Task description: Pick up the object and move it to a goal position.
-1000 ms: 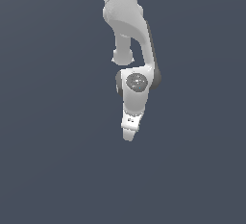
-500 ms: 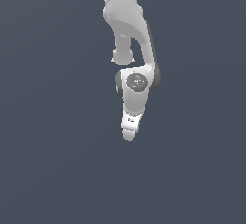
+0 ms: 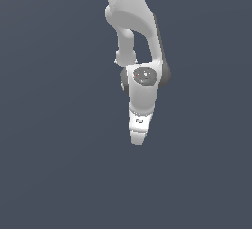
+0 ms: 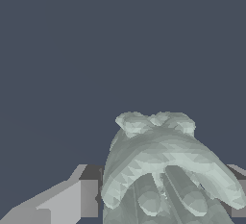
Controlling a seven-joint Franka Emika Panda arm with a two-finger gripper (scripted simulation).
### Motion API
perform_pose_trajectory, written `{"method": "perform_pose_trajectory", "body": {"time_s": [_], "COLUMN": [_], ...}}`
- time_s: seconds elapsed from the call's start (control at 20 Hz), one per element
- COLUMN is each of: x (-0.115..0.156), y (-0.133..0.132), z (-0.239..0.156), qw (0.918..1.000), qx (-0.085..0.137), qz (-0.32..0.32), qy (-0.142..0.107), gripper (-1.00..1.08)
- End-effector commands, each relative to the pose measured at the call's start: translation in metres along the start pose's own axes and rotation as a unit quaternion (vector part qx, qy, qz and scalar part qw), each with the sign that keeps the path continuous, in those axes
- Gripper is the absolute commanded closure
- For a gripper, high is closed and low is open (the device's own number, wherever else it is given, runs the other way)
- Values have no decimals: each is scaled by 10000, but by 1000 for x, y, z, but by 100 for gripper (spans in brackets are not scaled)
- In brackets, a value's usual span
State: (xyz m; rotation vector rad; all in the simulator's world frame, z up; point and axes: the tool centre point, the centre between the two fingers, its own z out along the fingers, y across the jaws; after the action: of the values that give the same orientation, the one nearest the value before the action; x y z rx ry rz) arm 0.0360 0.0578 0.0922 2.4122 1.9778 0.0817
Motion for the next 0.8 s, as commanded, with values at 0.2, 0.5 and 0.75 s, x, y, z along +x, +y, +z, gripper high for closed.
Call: {"method": "perform_pose_trajectory", "body": {"time_s": [0.2, 0.5, 0.75], "x": [39, 90, 126], "y": [35, 62, 68], "z": [-79, -191, -285], "qw": [9969, 9831, 9640], "qx": [-488, -1131, -1637], "qz": [-543, -1273, -1849], "qy": [285, 673, 987], "gripper": [108, 108, 108]}}
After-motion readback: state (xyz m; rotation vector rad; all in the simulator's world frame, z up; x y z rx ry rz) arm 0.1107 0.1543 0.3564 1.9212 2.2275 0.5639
